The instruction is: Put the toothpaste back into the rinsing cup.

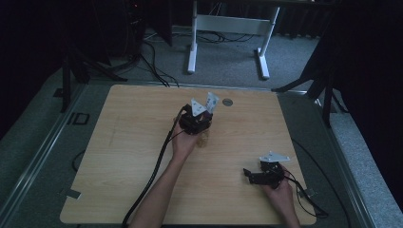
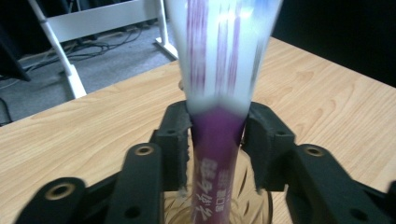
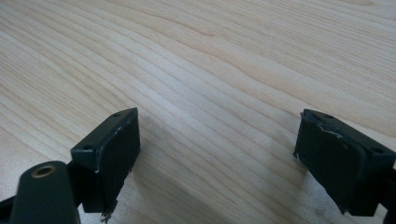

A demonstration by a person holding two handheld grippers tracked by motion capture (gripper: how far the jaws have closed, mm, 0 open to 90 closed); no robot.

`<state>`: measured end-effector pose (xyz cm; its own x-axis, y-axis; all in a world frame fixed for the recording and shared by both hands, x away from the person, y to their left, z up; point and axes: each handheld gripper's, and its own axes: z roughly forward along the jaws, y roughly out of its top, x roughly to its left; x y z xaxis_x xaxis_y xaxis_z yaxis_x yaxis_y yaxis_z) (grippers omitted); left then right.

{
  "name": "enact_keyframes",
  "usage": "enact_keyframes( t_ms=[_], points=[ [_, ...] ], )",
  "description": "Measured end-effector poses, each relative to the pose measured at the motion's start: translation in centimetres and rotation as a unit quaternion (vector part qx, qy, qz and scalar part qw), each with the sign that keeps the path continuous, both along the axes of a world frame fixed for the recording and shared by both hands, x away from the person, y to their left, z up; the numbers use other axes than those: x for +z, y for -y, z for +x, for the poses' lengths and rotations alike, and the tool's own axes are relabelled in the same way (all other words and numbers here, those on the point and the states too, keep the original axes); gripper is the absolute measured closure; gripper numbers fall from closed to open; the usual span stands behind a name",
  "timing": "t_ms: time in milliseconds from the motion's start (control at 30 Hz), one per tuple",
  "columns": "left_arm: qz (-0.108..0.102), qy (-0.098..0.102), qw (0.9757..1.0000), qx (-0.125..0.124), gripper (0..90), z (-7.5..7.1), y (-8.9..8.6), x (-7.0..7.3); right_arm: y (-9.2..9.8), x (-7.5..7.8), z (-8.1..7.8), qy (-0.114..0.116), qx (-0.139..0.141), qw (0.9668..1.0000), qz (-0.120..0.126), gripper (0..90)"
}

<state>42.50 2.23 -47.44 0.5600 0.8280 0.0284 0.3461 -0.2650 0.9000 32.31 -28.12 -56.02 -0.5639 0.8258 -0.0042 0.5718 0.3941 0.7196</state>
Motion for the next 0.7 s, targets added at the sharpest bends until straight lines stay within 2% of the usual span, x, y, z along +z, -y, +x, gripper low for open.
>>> enact_keyframes(
  t_ms=[33, 100, 200, 233, 267, 300, 433, 500, 700],
  points=[
    [-0.013, 0.001, 0.9999, -0.001, 58.8, -0.1, -0.2, 0.0, 0.0, 0.0, 0.0, 0.0, 0.001, 1.0, 0.0, 13.8],
    [-0.023, 0.012, 0.9997, 0.003, 56.9, -0.4, -0.5, 0.1, 0.0, 0.0, 0.0, 0.001, 0.001, 1.0, 0.0, 13.8],
    [-0.04, 0.036, 0.9984, 0.016, 48.1, -1.0, -1.0, 0.8, 0.0, 0.0, 0.0, 0.001, 0.001, 1.0, 0.0, 13.8],
    [-0.04, 0.036, 0.9984, 0.016, 43.9, -1.0, -1.0, 0.8, 0.0, 0.0, 0.0, 0.001, 0.001, 1.0, 0.0, 13.8],
    [-0.045, 0.045, 0.9978, 0.02, 43.9, -1.3, -1.3, 1.3, 0.0, 0.0, 0.0, 0.0, 0.001, 1.0, 0.0, 13.8],
    [-0.048, 0.046, 0.9976, 0.018, 39.5, -1.4, -1.5, 1.5, 0.0, 0.0, 0.0, 0.0, 0.001, 1.0, 0.0, 13.8],
    [-0.056, 0.055, 0.9966, 0.023, 35.3, -2.1, -2.6, 2.2, 0.0, 0.0, 0.0, 0.0, 0.0, 1.0, 0.0, 13.8],
    [-0.064, 0.057, 0.9961, 0.022, 33.3, -2.5, -3.2, 2.5, 0.0, 0.0, 0.0, 0.001, 0.001, 1.0, 0.0, 13.8],
    [-0.067, 0.06, 0.9958, 0.02, 30.6, -3.8, -4.5, 2.7, 0.0, 0.0, 0.0, 0.001, 0.001, 1.0, 0.0, 13.8]
  ],
)
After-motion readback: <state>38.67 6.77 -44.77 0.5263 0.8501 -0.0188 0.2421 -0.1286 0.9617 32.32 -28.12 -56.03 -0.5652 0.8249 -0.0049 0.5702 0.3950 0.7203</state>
